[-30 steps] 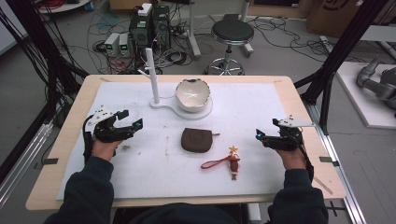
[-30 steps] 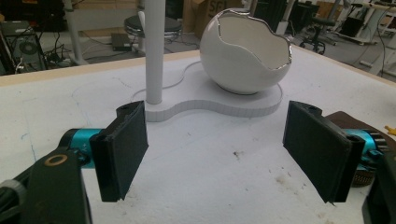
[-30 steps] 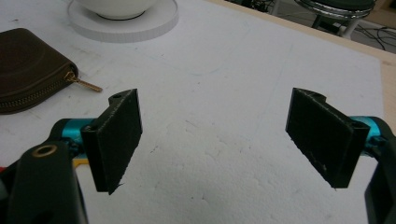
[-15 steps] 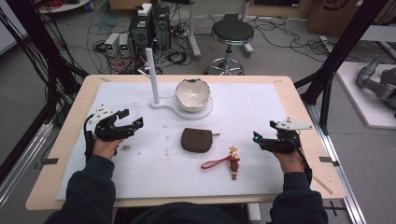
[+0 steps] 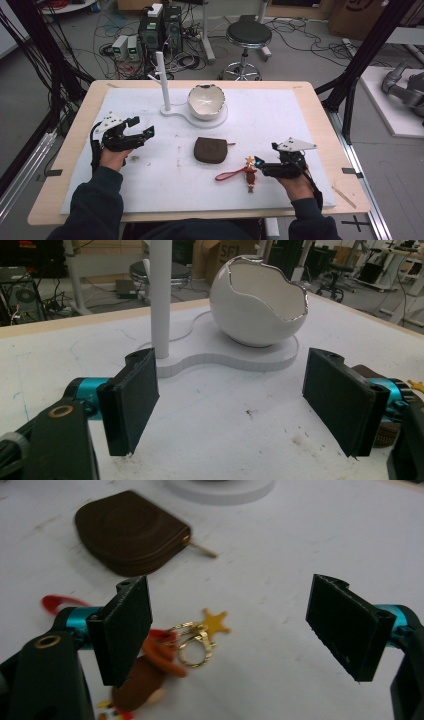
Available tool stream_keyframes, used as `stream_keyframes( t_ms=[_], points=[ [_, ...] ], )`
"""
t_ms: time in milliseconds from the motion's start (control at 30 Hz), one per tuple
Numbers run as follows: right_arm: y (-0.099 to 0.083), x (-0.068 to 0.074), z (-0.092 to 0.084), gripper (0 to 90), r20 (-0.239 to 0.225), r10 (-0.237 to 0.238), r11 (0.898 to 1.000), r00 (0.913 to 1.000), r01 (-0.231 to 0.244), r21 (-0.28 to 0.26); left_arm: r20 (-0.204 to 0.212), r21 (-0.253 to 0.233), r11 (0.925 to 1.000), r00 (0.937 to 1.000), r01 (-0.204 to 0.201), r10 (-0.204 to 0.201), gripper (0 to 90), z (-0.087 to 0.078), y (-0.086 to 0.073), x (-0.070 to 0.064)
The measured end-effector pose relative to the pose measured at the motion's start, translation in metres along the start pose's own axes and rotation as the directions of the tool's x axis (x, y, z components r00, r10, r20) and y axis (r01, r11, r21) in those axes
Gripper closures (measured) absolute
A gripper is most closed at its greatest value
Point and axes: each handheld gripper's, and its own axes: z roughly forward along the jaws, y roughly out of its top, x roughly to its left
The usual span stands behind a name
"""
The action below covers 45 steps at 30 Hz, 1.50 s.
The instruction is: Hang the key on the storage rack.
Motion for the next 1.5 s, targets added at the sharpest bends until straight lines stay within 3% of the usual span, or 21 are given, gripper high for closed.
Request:
stream_keyframes(
  t_ms=[67, 233, 367, 400, 433, 500, 533, 600, 667, 733, 933, 1000, 1100, 1133, 1167, 1200, 1233, 1300, 1367, 1400, 1500],
  points=[
    [-0.001, 0.016, 0.008, 18.7, -0.034, -0.023, 0.997, 0.9992, 0.025, 0.072, 0.0, 0.0, 1.0, 1.0, 0.0, 0.0, 22.3, 0.0, 0.0, 0.0],
    [-0.009, 0.031, 0.025, 18.7, -0.089, -0.023, 0.989, 0.9958, 0.036, 0.145, -0.005, 0.005, 1.0, 1.0, 0.001, -0.001, 22.3, 0.001, 0.0, 0.0],
    [-0.016, 0.04, 0.039, 18.7, -0.092, -0.048, 0.973, 0.9946, 0.067, 0.219, -0.003, 0.011, 0.9999, 1.0, 0.002, -0.001, 22.3, 0.001, -0.001, 0.0],
    [-0.017, 0.042, 0.039, 21.5, -0.062, -0.071, 0.966, 0.9956, 0.084, 0.243, -0.004, 0.012, 0.9999, 1.0, 0.002, -0.002, 22.3, 0.001, -0.001, 0.001],
    [-0.017, 0.042, 0.039, 21.5, -0.062, -0.071, 0.966, 0.9956, 0.084, 0.243, -0.006, 0.011, 0.9999, 1.0, 0.006, -0.006, 22.3, 0.001, -0.001, 0.0],
    [-0.019, 0.039, 0.038, 30.1, -0.03, -0.086, 0.96, 0.9958, 0.091, 0.267, -0.006, 0.009, 0.9999, 1.0, 0.007, -0.007, 22.3, 0.001, -0.001, 0.001],
    [-0.02, 0.033, 0.036, 28.5, 0.005, -0.062, 0.959, 0.9981, 0.058, 0.279, -0.008, 0.011, 0.9999, 0.9999, 0.007, -0.006, 22.3, 0.001, -0.001, 0.001],
    [-0.02, 0.031, 0.035, 28.9, 0.026, -0.053, 0.959, 0.9982, 0.044, 0.28, -0.008, 0.013, 0.9999, 0.9999, 0.009, -0.009, 22.3, 0.001, -0.001, 0.001],
    [-0.02, 0.023, 0.033, 33.7, 0.092, -0.045, 0.957, 0.9948, 0.017, 0.289, -0.01, 0.015, 0.9998, 0.9999, 0.009, -0.009, 22.3, 0.0, -0.001, 0.001],
    [-0.02, 0.02, 0.031, 34.0, 0.105, -0.044, 0.957, 0.9935, 0.012, 0.291, -0.013, 0.014, 0.9998, 0.9998, 0.012, -0.012, 22.3, 0.0, -0.001, 0.002],
    [-0.022, 0.007, 0.03, 47.3, 0.019, -0.009, 0.957, 0.9998, 0.003, 0.291, -0.017, 0.019, 0.9997, 0.9998, 0.012, -0.012, 22.3, -0.001, -0.001, 0.004],
    [-0.022, 0.002, 0.03, 48.2, -0.039, -0.019, 0.958, 0.999, 0.03, 0.286, -0.02, 0.018, 0.9997, 0.9997, 0.017, -0.016, 22.3, -0.001, -0.001, 0.004],
    [-0.021, -0.001, 0.031, 48.4, -0.073, -0.03, 0.965, 0.9968, 0.048, 0.258, -0.021, 0.021, 0.9996, 0.9996, 0.018, -0.017, 22.3, -0.001, -0.001, 0.005],
    [-0.016, -0.002, 0.031, 48.5, -0.092, -0.047, 0.977, 0.9946, 0.065, 0.202, -0.021, 0.021, 0.9996, 0.9996, 0.018, -0.018, 22.4, -0.001, -0.001, 0.005],
    [-0.016, -0.002, 0.031, 48.5, -0.092, -0.047, 0.977, 0.9946, 0.065, 0.202, -0.02, 0.019, 0.9996, 0.9996, 0.019, -0.019, 22.4, -0.002, -0.001, 0.005],
    [-0.009, -0.003, 0.029, 48.6, -0.111, -0.059, 0.987, 0.9921, 0.074, 0.141, -0.023, 0.02, 0.9996, 0.9995, 0.021, -0.02, 22.6, -0.002, -0.002, 0.005],
    [-0.009, -0.003, 0.029, 48.6, -0.111, -0.059, 0.987, 0.9921, 0.074, 0.141, -0.023, 0.02, 0.9996, 0.9995, 0.021, -0.02, 22.7, -0.002, -0.002, 0.005],
    [0.003, -0.004, 0.029, 48.7, -0.132, -0.089, 0.994, 0.9873, 0.096, 0.049, -0.025, 0.02, 0.9995, 0.9994, 0.024, -0.024, 22.7, -0.002, -0.002, 0.006],
    [0.008, -0.003, 0.028, 48.7, -0.136, -0.099, 0.995, 0.9857, 0.103, 0.019, -0.028, 0.023, 0.9995, 0.9994, 0.023, -0.022, 22.7, -0.002, -0.003, 0.006],
    [0.018, -0.001, 0.027, 48.7, -0.141, -0.124, 0.992, 0.9821, 0.121, -0.036, -0.028, 0.023, 0.9995, 0.9994, 0.023, -0.023, 22.8, -0.002, -0.003, 0.006],
    [0.03, 0.001, 0.027, 48.6, -0.141, -0.156, 0.986, 0.9776, 0.146, -0.074, -0.028, 0.024, 0.9994, 0.9993, 0.025, -0.025, 22.9, -0.002, -0.003, 0.006]
  ],
)
